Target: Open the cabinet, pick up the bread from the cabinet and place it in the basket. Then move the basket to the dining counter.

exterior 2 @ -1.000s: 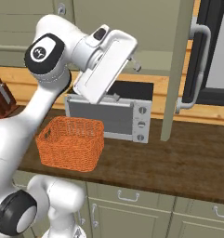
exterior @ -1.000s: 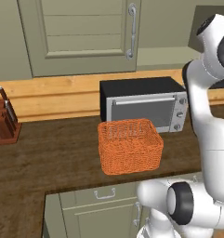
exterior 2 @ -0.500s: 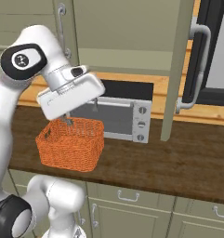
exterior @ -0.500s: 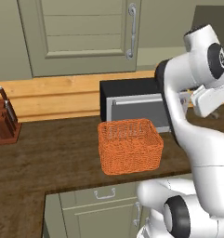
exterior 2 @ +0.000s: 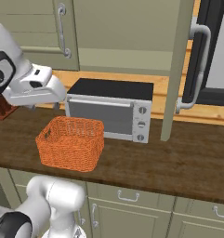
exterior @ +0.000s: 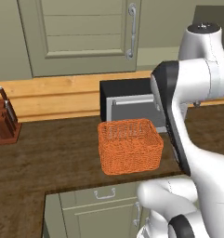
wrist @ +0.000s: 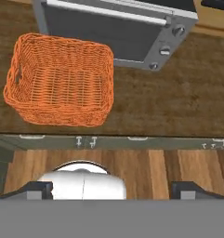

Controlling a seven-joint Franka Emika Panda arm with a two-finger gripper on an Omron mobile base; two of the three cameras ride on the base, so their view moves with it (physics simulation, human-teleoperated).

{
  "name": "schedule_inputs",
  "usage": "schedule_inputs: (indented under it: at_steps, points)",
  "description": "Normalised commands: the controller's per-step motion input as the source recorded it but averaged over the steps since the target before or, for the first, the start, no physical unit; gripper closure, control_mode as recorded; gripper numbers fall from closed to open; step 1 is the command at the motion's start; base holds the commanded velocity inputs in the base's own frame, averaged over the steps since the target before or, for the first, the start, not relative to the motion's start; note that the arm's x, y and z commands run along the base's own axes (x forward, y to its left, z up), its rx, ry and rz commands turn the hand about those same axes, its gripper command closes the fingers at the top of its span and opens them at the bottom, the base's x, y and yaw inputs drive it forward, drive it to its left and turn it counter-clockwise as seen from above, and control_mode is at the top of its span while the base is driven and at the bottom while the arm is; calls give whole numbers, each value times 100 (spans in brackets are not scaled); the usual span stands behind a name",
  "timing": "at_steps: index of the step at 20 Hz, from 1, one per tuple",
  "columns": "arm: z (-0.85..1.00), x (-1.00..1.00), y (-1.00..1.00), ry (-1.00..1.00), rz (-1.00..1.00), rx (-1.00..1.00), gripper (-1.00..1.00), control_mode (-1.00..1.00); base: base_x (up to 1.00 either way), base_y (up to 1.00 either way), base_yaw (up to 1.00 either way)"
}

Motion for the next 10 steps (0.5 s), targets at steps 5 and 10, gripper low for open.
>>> schedule_inputs:
  at_steps: [5,10]
  points:
    - [74,35,37,-81,-12,3,-100,-100,0,0,0]
    - [100,72,38,-79,-7,11,-100,-100,0,0,0]
